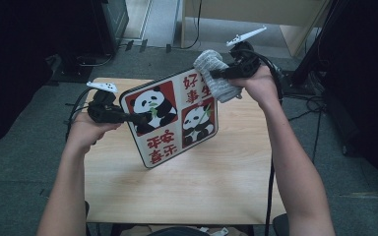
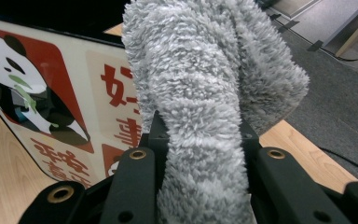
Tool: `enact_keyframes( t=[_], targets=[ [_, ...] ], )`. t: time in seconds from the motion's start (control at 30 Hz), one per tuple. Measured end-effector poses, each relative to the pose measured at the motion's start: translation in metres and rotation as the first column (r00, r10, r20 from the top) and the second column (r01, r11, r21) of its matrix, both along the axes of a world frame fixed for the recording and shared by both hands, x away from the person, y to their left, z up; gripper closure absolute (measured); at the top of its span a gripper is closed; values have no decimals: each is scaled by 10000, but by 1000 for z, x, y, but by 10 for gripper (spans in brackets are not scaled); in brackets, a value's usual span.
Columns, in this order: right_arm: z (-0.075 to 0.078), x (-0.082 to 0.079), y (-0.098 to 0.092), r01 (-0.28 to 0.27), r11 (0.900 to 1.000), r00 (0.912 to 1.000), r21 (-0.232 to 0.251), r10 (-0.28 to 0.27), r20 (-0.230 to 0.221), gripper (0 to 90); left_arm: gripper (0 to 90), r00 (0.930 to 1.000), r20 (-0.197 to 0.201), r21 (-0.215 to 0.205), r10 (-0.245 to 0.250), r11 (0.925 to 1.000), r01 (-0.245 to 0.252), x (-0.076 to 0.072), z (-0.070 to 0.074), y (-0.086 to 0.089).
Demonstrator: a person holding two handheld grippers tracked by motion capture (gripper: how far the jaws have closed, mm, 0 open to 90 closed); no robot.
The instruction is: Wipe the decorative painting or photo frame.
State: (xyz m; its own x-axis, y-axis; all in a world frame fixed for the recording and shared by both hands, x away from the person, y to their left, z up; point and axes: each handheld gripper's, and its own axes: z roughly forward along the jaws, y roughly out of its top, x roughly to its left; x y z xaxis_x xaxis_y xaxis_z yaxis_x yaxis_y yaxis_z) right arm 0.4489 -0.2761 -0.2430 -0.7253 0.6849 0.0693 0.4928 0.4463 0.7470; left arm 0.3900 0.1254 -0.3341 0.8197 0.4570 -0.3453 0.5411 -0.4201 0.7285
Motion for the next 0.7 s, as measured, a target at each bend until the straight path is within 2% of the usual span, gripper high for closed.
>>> enact_keyframes(
  t=[0.33,0.43,0.57,0.7],
  targets=[
    [-16,-6,-6,32,9993,10000,369,-34,58,699,795,9999,-78,-163,-62,9998,61,1,-1,2],
    [-21,-8,-7,15,9994,10000,348,-16,16,699,795,10000,-78,-156,-54,9999,53,0,-1,2],
    [-27,-9,-5,-52,10000,10000,77,53,-61,699,795,9999,-80,-165,-82,9998,81,1,-2,3],
    [-33,-11,-8,-26,9997,9999,261,29,-126,699,791,9998,-133,-320,-124,9994,120,1,-3,4]
  ],
)
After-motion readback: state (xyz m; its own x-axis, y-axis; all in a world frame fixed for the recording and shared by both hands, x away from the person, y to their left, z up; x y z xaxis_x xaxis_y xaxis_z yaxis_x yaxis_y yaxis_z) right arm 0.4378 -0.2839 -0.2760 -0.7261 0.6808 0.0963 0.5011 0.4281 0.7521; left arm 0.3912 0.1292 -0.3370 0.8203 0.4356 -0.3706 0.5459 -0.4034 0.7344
